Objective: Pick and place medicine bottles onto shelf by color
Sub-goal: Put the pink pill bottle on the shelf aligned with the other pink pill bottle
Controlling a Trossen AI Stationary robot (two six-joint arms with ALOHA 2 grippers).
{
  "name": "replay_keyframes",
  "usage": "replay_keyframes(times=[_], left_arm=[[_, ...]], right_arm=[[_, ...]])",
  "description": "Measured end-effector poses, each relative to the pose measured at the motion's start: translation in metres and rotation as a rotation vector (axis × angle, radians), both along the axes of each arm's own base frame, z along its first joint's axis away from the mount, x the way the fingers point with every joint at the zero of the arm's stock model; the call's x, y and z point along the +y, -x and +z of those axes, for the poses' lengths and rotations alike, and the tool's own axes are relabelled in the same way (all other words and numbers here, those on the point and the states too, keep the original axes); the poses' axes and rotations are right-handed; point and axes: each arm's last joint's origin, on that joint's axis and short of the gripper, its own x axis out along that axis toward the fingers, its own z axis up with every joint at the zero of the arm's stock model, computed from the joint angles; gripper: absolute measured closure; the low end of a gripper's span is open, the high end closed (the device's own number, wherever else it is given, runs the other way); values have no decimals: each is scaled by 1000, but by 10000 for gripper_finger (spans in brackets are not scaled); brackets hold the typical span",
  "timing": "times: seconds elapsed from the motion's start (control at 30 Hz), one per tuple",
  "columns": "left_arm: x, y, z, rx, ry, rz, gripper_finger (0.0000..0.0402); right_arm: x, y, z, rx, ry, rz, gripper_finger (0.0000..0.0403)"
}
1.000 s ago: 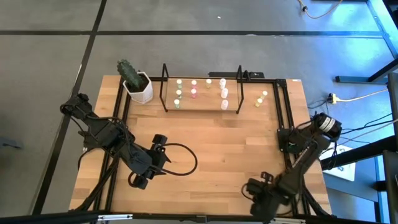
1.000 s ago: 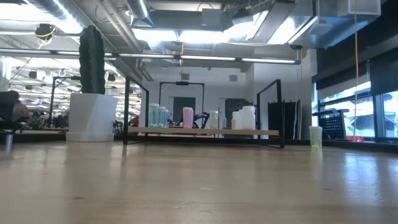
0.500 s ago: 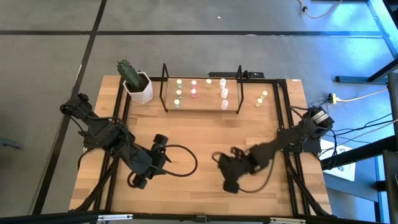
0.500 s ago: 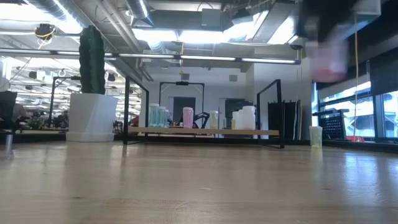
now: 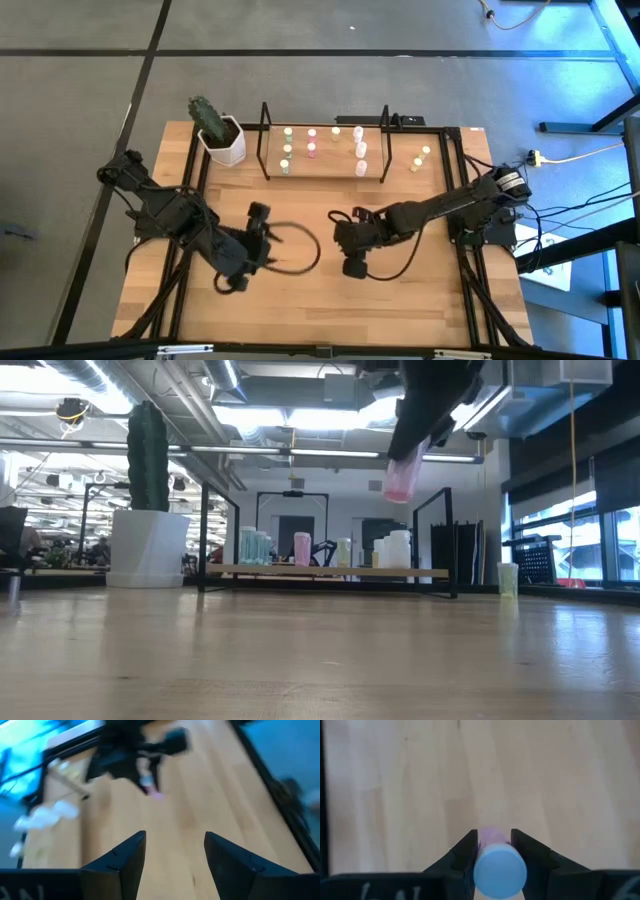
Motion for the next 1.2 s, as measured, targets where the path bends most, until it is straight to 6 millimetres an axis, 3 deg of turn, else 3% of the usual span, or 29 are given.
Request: replay_keyframes(times=[0.17, 0.43, 0.63, 1.2], left_arm=[[10, -5, 1, -35, 54, 157, 206], [17, -9, 0, -40, 88, 216, 206], [17, -9, 1, -40, 91, 217, 206], [17, -9, 0, -40, 88, 215, 206]], right_arm=[[-3, -9, -9, -9, 61, 39, 293], [-10, -27, -49, 73, 104, 54, 288], [-16, -33, -67, 136, 62, 57, 287], [-33, -36, -76, 198, -37, -9, 286]])
